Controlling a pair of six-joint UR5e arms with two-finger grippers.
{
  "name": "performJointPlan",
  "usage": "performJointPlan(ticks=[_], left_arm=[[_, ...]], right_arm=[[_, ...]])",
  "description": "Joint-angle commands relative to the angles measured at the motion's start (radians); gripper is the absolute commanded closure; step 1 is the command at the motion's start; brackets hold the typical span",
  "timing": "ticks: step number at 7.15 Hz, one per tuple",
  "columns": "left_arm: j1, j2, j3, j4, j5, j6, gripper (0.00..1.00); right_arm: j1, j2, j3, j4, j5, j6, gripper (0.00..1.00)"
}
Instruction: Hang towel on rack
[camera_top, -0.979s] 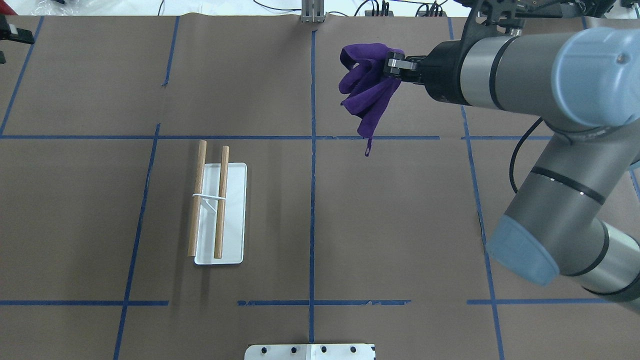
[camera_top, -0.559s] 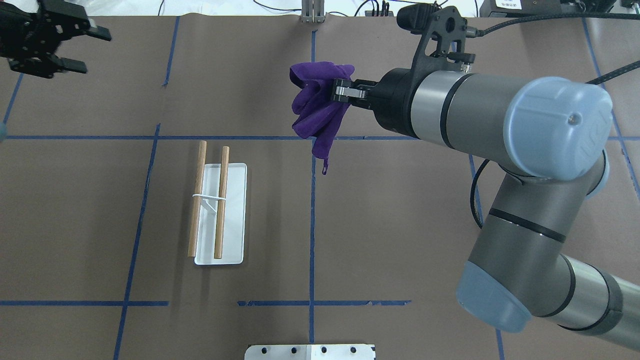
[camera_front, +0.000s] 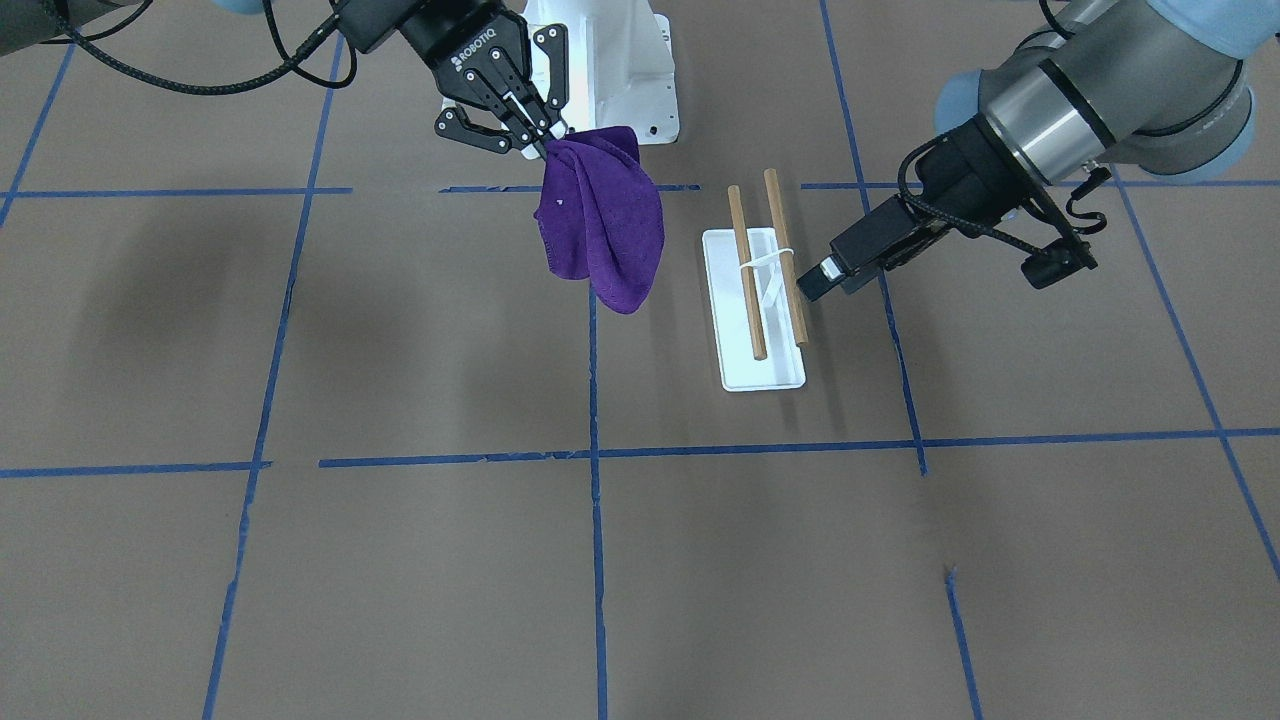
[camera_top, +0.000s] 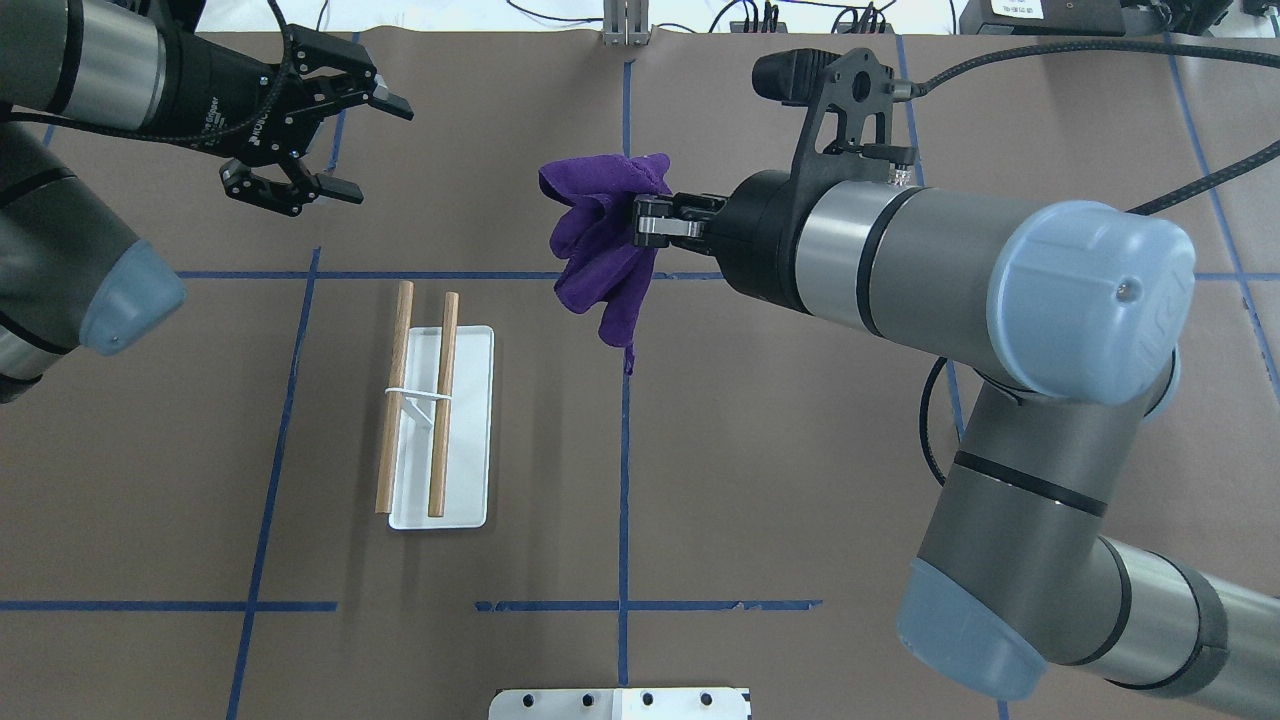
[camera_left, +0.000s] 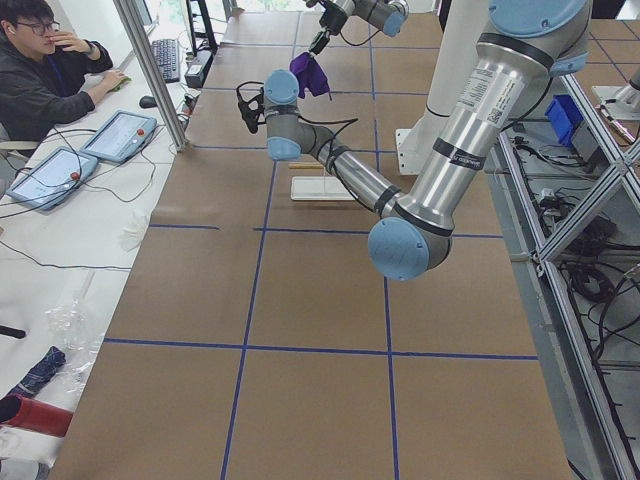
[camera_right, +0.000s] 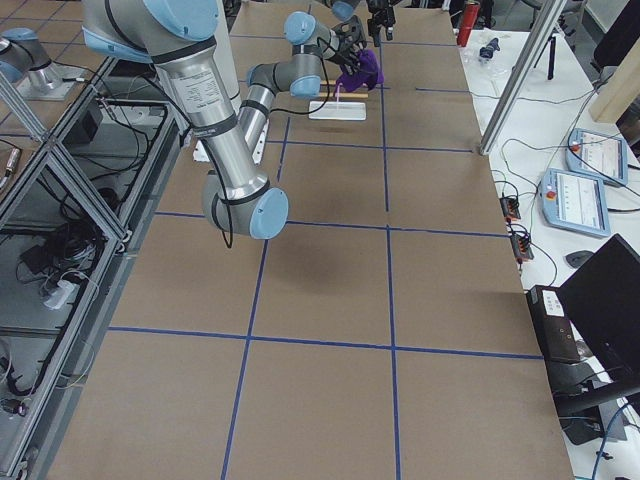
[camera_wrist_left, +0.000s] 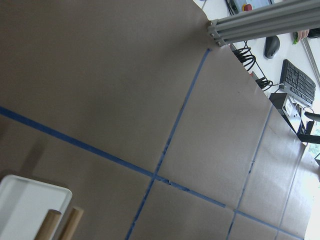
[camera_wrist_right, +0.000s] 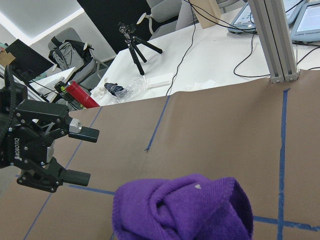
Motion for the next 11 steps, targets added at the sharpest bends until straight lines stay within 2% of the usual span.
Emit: performJointPlan(ticks=[1,5,9,11], left_arm=[[0.068,-0.077,0.001,-0.001,0.004,-0.133,0.00],[0.106,-0.163,0.052,-0.001,0.008,-0.139,0.00],[0.122,-0.196,0.067,0.000,0.059,-0.147,0.00],[0.138,-0.210,0.082,-0.001,0.082,-0.147,0.17]], right_arm=[[-0.009,-0.001,0.000,0.002,-0.013,-0.002,1.00],[-0.013,0.001,0.002,0.001,-0.013,-0.002,1.00],[-0.018,0.001,0.009,0.002,-0.013,-0.001,1.00],[-0.021,0.001,0.009,0.001,-0.013,-0.002,1.00]])
